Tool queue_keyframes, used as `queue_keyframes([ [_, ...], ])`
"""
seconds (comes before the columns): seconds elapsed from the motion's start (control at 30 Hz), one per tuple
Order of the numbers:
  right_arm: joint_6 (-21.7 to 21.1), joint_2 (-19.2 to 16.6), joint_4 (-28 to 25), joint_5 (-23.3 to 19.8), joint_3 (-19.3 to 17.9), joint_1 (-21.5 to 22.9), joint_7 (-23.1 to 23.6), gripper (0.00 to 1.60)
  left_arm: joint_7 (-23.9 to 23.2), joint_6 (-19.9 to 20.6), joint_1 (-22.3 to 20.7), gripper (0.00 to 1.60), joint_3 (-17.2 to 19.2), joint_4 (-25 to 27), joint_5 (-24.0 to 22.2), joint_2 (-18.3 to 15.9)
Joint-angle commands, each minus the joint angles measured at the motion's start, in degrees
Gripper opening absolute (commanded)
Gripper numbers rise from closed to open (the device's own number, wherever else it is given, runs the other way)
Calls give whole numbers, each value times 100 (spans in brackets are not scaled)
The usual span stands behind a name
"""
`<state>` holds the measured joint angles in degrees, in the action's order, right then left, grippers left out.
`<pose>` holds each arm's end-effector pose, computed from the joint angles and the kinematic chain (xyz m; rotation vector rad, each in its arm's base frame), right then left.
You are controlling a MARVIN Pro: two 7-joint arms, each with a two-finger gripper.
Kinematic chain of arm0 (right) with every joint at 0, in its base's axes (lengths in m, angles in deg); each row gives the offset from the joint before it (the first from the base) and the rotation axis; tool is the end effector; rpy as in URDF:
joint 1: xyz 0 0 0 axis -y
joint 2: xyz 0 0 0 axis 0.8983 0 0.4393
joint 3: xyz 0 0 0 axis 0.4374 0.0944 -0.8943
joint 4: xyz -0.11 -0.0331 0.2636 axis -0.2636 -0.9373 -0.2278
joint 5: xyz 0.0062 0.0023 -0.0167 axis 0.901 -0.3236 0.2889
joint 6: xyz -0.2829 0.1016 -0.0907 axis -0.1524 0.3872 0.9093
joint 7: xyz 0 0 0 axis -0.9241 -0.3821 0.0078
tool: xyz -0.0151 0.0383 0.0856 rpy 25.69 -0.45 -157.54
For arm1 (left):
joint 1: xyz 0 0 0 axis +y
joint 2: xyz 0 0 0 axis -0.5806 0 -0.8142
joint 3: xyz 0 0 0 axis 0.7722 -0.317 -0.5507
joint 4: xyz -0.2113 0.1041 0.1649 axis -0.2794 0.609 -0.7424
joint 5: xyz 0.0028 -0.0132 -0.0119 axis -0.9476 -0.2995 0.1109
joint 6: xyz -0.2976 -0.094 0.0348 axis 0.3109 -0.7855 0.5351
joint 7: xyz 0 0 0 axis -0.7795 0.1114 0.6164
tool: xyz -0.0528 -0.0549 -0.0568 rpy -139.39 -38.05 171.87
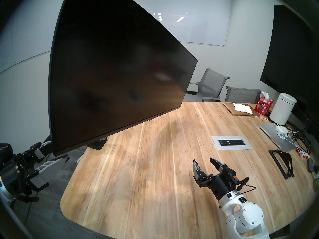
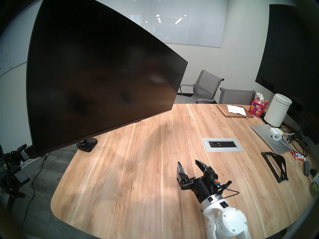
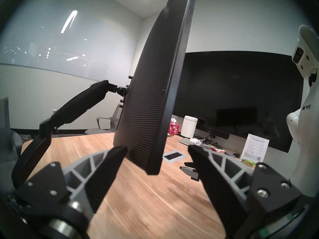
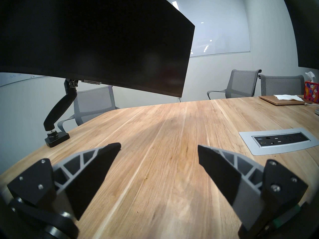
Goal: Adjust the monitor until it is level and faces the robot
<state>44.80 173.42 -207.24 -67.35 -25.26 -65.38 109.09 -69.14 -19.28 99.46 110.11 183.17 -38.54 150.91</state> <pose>0.2328 -0.0045 -0.2896 -2.1109 -0.1750 -1.9380 0.1318 0.1513 -0.0995 1.6879 -0.5138 1.6383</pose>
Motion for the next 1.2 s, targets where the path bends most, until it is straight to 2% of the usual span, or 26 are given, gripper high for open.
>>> queue_keyframes([
  [0.0,1,-8,-110,14,-10,10,-6,160,-31,-24,26,110,-18,62,41,-21],
  [0.03,1,-8,-110,14,-10,10,-6,160,-23,-26,21,110,-31,59,55,-23],
  [0.07,1,-8,-110,14,-10,10,-6,160,-19,-24,21,80,-35,60,64,-27],
  [0.1,1,-7,-110,14,-10,10,-6,160,-15,-21,19,67,-38,61,69,-27],
  [0.6,1,-5,-110,16,-11,10,-4,160,32,5,-37,65,-115,9,145,-62],
  [0.8,1,-4,-110,16,-12,10,-3,160,215,66,-230,46,-160,-174,171,-206],
  [0.87,1,-4,-110,16,-12,10,-2,160,248,83,-267,45,-163,-209,170,-230],
  [0.9,2,-4,-109,16,-12,11,-2,160,306,117,-351,32,-160,-295,159,-296],
  [1.03,2,-3,-108,16,-12,11,-1,160,393,142,-468,28,-141,-418,164,-377],
  [1.17,4,-2,-107,16,-12,12,0,160,539,192,-674,33,-100,-654,178,-547],
])
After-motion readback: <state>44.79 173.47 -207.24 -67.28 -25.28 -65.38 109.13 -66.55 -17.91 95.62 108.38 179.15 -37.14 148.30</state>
